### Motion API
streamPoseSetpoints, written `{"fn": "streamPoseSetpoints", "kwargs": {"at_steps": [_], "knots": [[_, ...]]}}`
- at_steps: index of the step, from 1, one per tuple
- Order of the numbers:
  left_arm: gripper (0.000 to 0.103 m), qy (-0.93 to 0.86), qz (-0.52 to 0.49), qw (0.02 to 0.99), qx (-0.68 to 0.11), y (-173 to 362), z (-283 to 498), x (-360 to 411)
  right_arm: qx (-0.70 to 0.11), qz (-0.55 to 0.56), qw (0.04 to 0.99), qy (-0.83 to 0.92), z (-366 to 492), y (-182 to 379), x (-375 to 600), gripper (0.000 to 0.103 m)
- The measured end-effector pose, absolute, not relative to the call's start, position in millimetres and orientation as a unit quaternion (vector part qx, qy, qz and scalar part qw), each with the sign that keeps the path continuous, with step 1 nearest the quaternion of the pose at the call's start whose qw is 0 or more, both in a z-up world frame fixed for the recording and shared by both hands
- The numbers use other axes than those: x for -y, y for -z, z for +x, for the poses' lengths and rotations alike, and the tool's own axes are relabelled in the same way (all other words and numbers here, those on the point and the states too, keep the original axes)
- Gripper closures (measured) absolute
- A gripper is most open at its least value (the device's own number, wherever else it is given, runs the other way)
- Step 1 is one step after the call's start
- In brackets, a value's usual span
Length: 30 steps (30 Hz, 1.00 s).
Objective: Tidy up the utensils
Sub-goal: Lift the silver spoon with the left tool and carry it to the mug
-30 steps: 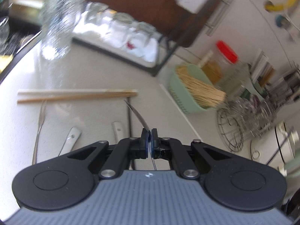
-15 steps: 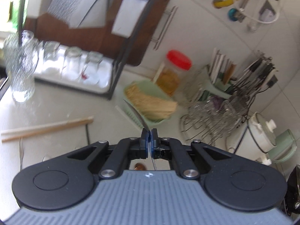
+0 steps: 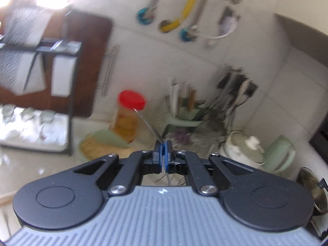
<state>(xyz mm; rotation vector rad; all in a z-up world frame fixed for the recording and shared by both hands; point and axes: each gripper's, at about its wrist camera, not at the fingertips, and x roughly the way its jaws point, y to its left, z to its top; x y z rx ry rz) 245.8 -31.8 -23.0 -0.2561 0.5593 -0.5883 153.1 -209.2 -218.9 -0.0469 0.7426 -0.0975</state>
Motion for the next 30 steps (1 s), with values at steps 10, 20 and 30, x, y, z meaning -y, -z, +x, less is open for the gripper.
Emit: {"fn": "streamPoseSetpoints", "kwargs": {"at_steps": [10, 20, 30], "knots": [[0.1, 0.346, -0.116, 0.895, -0.255, 10.9, 241.1, 67.8, -0.358, -0.028, 0.932, 0.042, 153.2, 219.8, 208.7, 0.011], [0.1, 0.388, -0.046, 0.882, -0.262, 32.6, 232.9, 114.1, -0.353, -0.03, 0.934, 0.037, 152.5, 220.7, 208.9, 0.011], [0.1, 0.4, 0.035, 0.876, -0.267, 77.5, 221.4, 136.6, -0.351, -0.03, 0.935, 0.034, 152.0, 221.1, 209.7, 0.011]]}}
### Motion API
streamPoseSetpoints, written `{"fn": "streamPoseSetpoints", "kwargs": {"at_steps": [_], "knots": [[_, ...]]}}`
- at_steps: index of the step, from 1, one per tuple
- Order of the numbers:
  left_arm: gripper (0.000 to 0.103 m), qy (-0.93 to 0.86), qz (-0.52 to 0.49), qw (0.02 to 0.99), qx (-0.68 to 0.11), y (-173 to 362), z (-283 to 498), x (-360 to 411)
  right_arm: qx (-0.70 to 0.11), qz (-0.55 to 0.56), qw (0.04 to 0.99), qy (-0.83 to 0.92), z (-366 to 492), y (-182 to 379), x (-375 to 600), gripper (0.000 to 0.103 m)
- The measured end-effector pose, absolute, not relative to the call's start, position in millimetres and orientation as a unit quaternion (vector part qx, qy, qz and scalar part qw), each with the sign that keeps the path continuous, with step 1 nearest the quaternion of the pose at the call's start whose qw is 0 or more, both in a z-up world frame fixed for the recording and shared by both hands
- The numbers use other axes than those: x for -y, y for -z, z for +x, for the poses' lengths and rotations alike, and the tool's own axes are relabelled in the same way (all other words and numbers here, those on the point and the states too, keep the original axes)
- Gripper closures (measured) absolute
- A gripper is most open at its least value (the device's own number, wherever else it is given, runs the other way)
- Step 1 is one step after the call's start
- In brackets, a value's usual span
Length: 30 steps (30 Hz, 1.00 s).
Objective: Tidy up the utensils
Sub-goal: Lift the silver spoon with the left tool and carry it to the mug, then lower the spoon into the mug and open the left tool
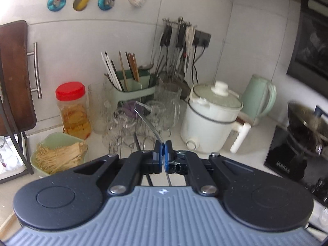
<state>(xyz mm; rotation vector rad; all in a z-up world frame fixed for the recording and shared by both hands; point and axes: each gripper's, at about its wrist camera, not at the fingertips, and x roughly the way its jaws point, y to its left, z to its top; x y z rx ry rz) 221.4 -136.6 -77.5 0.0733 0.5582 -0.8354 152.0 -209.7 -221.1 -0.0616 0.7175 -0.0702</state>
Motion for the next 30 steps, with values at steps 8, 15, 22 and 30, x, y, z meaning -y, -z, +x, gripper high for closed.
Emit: {"fn": "streamPoseSetpoints", "kwargs": {"at_steps": [8, 15, 22, 30], "knots": [[0.1, 0.399, 0.052, 0.864, -0.302, 104.2, 219.3, 134.1, -0.348, -0.032, 0.936, 0.032, 151.2, 221.8, 209.9, 0.011], [0.1, 0.396, 0.058, 0.852, -0.336, 117.4, 217.3, 127.6, -0.346, -0.032, 0.937, 0.031, 150.8, 222.4, 210.2, 0.011], [0.1, 0.393, 0.058, 0.84, -0.371, 129.5, 216.4, 122.5, -0.345, -0.033, 0.937, 0.031, 151.1, 222.1, 209.9, 0.011], [0.099, 0.38, 0.04, 0.84, -0.385, 131.1, 218.3, 113.1, -0.345, -0.034, 0.938, 0.031, 151.4, 222.0, 209.9, 0.011]]}}
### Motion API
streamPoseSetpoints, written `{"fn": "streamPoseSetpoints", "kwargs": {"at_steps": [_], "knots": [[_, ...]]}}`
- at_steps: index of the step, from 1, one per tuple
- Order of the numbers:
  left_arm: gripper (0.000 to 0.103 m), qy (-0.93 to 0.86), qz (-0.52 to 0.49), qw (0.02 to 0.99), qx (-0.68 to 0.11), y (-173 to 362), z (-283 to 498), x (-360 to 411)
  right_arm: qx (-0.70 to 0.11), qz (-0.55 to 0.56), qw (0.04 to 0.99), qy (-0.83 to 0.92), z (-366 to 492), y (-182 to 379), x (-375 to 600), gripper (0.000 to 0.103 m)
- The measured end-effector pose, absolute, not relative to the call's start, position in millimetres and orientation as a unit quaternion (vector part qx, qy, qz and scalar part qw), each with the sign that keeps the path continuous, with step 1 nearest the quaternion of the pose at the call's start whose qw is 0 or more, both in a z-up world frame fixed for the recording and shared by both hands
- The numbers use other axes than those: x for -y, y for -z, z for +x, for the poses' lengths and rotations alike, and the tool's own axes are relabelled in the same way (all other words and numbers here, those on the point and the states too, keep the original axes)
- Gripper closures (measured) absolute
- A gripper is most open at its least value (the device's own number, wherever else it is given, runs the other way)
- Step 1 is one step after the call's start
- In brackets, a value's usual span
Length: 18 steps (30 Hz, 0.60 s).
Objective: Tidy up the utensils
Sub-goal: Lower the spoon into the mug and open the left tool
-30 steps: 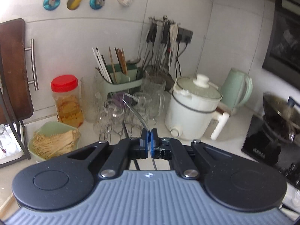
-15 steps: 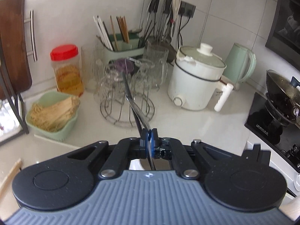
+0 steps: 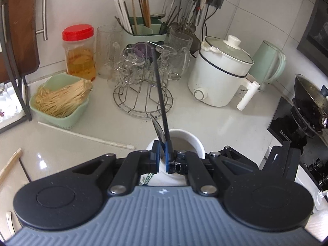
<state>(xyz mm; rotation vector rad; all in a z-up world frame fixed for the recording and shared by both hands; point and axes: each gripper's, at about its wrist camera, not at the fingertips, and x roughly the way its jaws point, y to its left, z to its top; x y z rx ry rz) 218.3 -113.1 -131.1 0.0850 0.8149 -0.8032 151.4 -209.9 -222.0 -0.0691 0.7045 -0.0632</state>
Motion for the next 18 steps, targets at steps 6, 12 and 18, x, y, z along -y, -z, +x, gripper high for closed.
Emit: {"fn": "streamPoseSetpoints", "kwargs": {"at_steps": [6, 12, 18], "knots": [[0.099, 0.358, 0.023, 0.843, -0.4, 124.6, 220.9, 99.0, -0.345, -0.034, 0.937, 0.031, 151.5, 222.0, 210.1, 0.011], [0.099, 0.338, 0.01, 0.848, -0.408, 110.0, 223.2, 81.4, -0.346, -0.034, 0.937, 0.031, 152.0, 221.9, 210.2, 0.011], [0.099, 0.308, -0.001, 0.861, -0.405, 93.8, 222.4, 58.4, -0.345, -0.033, 0.937, 0.033, 152.4, 222.5, 209.1, 0.011]]}}
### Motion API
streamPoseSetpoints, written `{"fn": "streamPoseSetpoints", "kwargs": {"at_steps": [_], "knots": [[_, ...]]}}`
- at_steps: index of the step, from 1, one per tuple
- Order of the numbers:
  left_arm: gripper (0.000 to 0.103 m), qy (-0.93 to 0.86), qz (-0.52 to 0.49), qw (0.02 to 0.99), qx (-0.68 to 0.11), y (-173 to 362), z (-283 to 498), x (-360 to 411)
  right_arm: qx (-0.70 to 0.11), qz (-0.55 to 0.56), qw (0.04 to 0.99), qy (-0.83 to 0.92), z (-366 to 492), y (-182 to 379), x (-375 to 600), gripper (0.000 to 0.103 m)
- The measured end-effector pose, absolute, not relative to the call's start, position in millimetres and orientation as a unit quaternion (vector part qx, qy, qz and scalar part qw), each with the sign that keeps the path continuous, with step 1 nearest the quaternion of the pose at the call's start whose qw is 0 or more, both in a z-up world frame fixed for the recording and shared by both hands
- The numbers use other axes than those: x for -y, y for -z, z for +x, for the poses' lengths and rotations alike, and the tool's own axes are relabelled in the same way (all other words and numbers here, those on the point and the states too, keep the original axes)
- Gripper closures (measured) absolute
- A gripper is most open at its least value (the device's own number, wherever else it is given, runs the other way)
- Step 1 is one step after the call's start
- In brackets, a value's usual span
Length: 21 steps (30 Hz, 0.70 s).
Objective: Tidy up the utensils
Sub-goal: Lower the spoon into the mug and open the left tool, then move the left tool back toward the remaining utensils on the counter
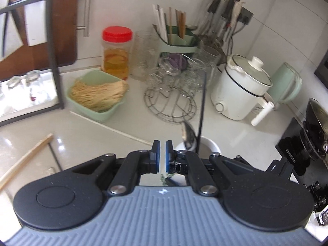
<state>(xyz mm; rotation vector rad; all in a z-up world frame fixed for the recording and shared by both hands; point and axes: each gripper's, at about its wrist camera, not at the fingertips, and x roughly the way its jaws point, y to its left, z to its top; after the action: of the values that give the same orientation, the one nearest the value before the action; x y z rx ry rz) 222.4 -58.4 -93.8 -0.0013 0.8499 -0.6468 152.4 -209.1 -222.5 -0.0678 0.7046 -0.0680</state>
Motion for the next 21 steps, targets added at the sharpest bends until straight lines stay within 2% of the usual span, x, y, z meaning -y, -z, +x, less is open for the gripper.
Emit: {"fn": "streamPoseSetpoints", "kwargs": {"at_steps": [17, 19, 21], "knots": [[0.098, 0.232, -0.019, 0.877, -0.42, 109.6, 208.8, -9.2, -0.347, -0.034, 0.937, 0.035, 153.4, 221.0, 208.5, 0.011], [0.092, 0.22, -0.021, 0.877, -0.426, 114.2, 209.2, -16.8, -0.347, -0.033, 0.936, 0.038, 153.7, 221.1, 207.7, 0.011], [0.079, 0.211, -0.023, 0.878, -0.43, 118.4, 209.5, -24.8, -0.348, -0.033, 0.936, 0.041, 153.9, 221.6, 207.1, 0.011]]}}
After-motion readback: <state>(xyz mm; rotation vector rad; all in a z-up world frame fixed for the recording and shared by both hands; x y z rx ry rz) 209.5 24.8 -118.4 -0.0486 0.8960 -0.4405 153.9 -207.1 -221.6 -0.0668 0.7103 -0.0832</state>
